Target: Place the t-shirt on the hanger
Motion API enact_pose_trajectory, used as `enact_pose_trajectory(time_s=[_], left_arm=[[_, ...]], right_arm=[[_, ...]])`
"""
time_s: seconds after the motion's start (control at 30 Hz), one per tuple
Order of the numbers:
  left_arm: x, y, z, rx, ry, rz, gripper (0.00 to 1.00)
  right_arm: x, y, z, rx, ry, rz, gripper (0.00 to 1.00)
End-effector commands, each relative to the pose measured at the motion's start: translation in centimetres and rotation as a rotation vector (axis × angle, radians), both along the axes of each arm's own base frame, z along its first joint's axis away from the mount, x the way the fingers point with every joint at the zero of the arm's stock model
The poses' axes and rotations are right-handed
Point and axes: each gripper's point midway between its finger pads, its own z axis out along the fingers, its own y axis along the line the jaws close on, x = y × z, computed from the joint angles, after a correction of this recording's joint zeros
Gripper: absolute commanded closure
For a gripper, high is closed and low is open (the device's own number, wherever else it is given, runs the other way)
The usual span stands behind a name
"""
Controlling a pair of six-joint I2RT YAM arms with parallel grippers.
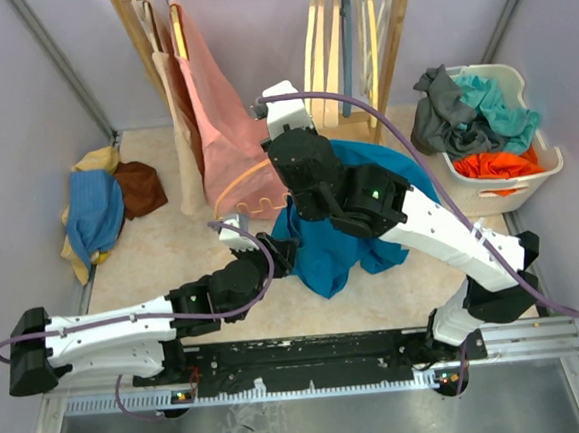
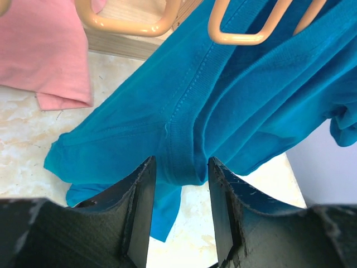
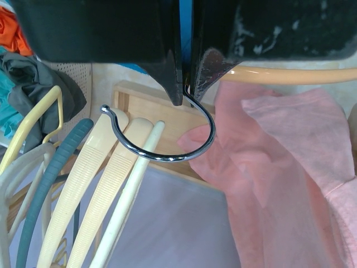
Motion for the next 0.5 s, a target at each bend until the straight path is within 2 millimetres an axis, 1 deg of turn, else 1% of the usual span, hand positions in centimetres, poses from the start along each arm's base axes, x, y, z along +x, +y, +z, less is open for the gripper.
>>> enact_pose_trajectory(time_s=[0.0,0.1,0.17,0.2,0.3,0.4,0.43,0.47], left_arm=[[0.4,-0.4,1.0,-0.011,-0.020,0.019,0.52],[0.6,-0.5,0.8,-0.001,-0.018,0.024,0.55],[0.8,-0.4,0.7,0.004,-0.019,0.030,0.61],[0.9,-0.3,0.8,0.004,-0.019,0.034,0.64],[0.9,0.0,0.9,0.007,-0.020,0.041,0.80],[1.0,0.3,1.1,0.009,-0.024,0.046,0.92],[1.0,0.4,1.3,0.012,-0.024,0.049,0.98],[1.0,0.6,1.4,0.014,-0.024,0.052,1.00]], right_arm=[[-0.9,-1.7,3.3,0.110,-0.048,-0.004,1.00],[-1.1,-1.8,3.5,0.114,-0.050,-0.003,1.00],[-1.2,-1.9,3.6,0.117,-0.051,-0.003,1.00],[-1.2,-1.9,3.6,0.115,-0.050,-0.002,1.00],[-1.3,-2.2,3.7,0.121,-0.053,-0.002,1.00],[-1.4,-2.4,3.7,0.122,-0.054,-0.003,1.00],[-1.4,-2.4,3.7,0.123,-0.054,-0.005,1.00],[-1.4,-2.5,3.6,0.120,-0.053,-0.007,1.00]])
